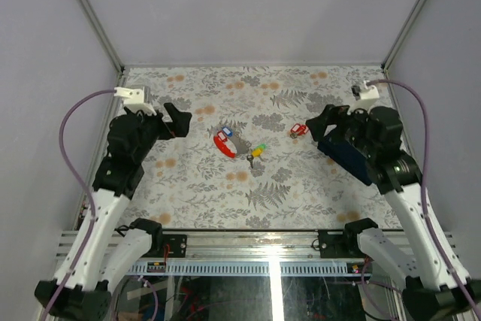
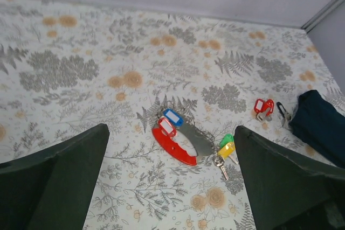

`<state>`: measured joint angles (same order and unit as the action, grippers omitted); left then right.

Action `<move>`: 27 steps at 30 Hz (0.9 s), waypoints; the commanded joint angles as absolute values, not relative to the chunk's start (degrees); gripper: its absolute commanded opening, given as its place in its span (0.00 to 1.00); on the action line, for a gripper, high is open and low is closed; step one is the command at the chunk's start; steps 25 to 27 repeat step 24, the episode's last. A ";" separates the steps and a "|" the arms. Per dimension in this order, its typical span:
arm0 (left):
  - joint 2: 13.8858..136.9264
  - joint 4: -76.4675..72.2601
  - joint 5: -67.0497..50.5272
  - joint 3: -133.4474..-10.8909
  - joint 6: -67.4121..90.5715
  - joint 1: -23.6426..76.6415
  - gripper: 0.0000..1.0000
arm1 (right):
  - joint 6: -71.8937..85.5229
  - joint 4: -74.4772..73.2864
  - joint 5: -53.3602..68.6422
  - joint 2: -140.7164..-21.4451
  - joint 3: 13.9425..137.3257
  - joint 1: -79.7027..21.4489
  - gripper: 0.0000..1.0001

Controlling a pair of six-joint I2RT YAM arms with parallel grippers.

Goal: Put the keys on the keyring

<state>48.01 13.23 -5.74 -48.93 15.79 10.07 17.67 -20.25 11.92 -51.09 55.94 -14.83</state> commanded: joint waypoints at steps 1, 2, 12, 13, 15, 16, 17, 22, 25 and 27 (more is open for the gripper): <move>39.60 16.81 3.64 -47.21 10.48 13.33 1.00 | 17.62 -16.49 7.30 -40.19 54.30 -14.78 0.99; 38.26 17.79 4.51 -46.96 10.46 13.33 1.00 | 17.42 -16.16 5.02 -38.07 53.38 -14.77 0.99; 22.77 18.51 14.73 -36.24 19.08 13.36 1.00 | 18.62 -12.46 -0.41 -25.51 41.56 -14.77 0.99; 22.22 18.35 14.81 -35.97 19.40 13.40 1.00 | 18.92 -12.48 -0.56 -25.47 40.91 -14.83 0.99; 22.33 18.71 15.06 -36.31 19.45 13.35 1.00 | 19.30 -12.63 -0.91 -25.65 39.97 -14.83 0.99; 22.71 18.98 15.52 -36.52 19.27 13.37 1.00 | 19.43 -12.53 -1.19 -25.72 39.64 -14.82 0.99; 23.21 19.41 16.22 -36.89 19.28 13.36 1.00 | 19.50 -12.50 -1.30 -25.70 39.34 -14.83 0.99; 24.93 19.92 17.09 -37.48 18.68 13.36 1.00 | 18.79 -12.47 -1.95 -26.12 39.24 -14.81 0.99; 24.76 19.42 17.05 -37.12 18.49 13.31 1.00 | 18.24 -12.31 -2.40 -26.35 39.29 -14.81 0.99; 24.76 19.42 17.05 -37.12 18.49 13.31 1.00 | 18.24 -12.31 -2.40 -26.35 39.29 -14.81 0.99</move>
